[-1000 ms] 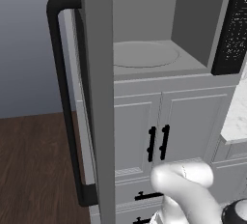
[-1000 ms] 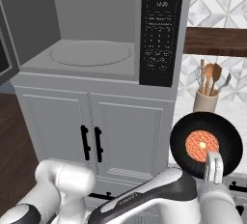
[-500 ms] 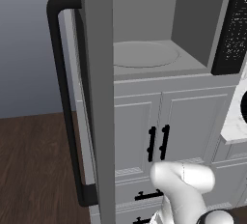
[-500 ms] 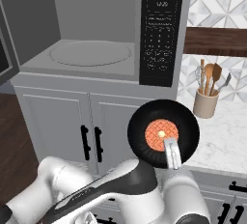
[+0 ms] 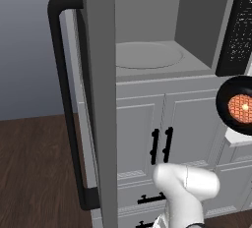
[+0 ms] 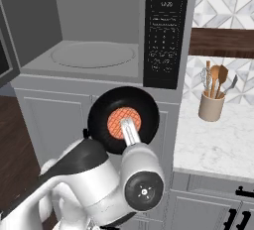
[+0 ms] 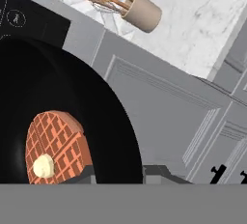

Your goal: Open the microwave, place the bowl with waffle inside the microwave, then close the microwave door and turn it on.

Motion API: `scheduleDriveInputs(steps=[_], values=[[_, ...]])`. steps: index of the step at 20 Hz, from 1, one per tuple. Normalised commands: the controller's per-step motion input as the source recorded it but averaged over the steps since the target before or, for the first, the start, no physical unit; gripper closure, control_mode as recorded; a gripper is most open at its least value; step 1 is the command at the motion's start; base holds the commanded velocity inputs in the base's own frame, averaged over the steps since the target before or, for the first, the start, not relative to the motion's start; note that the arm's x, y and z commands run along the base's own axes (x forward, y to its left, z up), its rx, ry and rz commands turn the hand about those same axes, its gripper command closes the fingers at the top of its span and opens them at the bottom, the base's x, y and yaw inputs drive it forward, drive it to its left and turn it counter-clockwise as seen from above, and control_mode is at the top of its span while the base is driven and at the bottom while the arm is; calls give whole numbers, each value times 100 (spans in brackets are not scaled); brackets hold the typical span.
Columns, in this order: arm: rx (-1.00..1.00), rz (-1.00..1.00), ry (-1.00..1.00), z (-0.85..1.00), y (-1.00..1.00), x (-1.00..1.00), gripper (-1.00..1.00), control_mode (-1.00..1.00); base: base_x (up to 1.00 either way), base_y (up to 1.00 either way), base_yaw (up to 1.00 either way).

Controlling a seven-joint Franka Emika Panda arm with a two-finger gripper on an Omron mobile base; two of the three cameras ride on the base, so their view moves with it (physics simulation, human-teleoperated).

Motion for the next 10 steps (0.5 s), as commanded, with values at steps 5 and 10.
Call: scheduleDriveInputs(steps=[5,10], values=[[-5,11,9,44,91,0,100,-100,0,0,0],[-3,6,11,63,82,0,100,-100,0,0,0]])
